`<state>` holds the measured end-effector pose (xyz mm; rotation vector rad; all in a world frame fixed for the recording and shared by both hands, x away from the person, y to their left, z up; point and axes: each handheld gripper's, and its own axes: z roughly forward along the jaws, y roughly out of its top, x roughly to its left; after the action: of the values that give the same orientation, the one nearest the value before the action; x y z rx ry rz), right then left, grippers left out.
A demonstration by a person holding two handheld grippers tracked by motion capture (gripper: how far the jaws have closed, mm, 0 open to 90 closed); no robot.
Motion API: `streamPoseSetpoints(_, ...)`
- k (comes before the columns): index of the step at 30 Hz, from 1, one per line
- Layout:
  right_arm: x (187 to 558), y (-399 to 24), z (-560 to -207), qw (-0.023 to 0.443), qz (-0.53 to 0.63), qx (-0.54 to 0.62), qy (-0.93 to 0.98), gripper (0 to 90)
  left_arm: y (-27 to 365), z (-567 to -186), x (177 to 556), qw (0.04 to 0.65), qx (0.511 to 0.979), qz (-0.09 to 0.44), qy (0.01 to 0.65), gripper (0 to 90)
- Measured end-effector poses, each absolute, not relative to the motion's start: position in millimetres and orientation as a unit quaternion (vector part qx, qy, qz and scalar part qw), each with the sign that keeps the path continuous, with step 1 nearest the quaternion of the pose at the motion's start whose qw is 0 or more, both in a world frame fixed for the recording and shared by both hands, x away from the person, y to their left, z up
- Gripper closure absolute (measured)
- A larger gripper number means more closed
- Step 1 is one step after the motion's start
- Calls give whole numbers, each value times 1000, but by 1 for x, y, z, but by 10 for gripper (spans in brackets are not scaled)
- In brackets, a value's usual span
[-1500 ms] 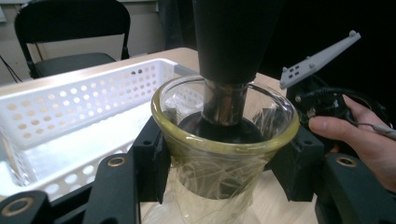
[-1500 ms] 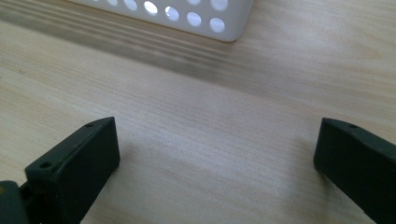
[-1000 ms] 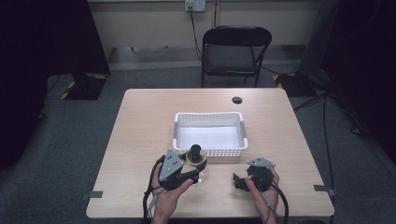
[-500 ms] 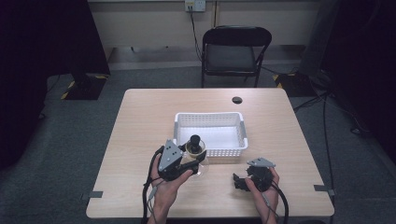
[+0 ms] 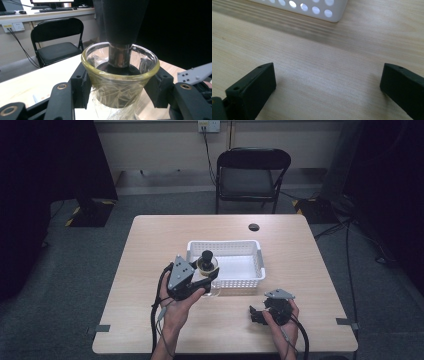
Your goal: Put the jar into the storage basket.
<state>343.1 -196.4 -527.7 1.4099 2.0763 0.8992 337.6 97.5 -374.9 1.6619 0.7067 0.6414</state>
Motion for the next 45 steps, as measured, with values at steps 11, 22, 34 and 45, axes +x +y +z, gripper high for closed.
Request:
streamPoseSetpoints(11, 343, -196, -528, 236, 328, 514, 757, 0, 92, -363, 361, 571, 705, 287, 308, 445)
streamPoseSetpoints(22, 343, -196, -528, 236, 328, 514, 757, 0, 80, -374, 401, 554, 709, 288, 327, 444)
streamPoseSetpoints(34, 343, -196, -528, 236, 328, 514, 757, 0, 66, -401, 433, 535, 715, 276, 356, 444)
streamPoseSetpoints(45, 343, -196, -528, 236, 328, 514, 757, 0, 59, -427, 450, 507, 730, 257, 380, 444)
